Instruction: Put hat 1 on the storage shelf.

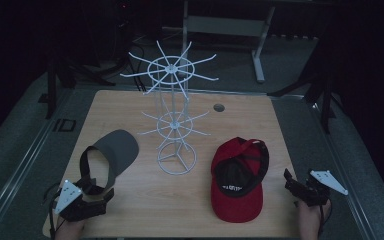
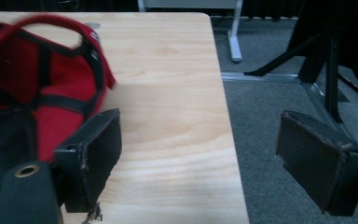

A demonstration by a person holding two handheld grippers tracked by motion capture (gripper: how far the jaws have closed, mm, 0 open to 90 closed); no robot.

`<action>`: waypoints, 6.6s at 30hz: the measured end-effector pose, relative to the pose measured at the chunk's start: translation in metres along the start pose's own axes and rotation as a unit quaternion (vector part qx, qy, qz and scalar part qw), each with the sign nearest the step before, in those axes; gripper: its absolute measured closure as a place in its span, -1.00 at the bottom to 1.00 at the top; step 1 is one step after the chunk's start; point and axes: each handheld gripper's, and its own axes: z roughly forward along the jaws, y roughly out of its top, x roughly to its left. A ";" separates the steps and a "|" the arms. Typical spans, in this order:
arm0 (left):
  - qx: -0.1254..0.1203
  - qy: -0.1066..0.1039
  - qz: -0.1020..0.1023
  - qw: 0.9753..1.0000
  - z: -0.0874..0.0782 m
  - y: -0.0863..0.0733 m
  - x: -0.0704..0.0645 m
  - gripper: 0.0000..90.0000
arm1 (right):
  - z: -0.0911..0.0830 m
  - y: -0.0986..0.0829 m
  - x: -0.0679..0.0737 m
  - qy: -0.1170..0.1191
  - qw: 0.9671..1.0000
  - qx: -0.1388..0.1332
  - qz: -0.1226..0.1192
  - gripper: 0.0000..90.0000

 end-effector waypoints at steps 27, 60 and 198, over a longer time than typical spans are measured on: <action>0.003 -0.013 0.006 1.000 0.000 0.001 -0.004 -0.98 | 0.044 0.058 0.035 0.129 0.990 0.052 -0.023 -0.71; 0.014 -0.010 0.006 1.000 0.000 0.002 -0.003 -0.98 | 0.099 0.009 0.094 0.136 0.965 0.190 -0.116 0.80; -0.037 -0.261 0.150 0.953 0.115 0.232 -0.238 -0.32 | -0.106 0.151 0.099 0.337 0.934 -0.109 -0.040 0.90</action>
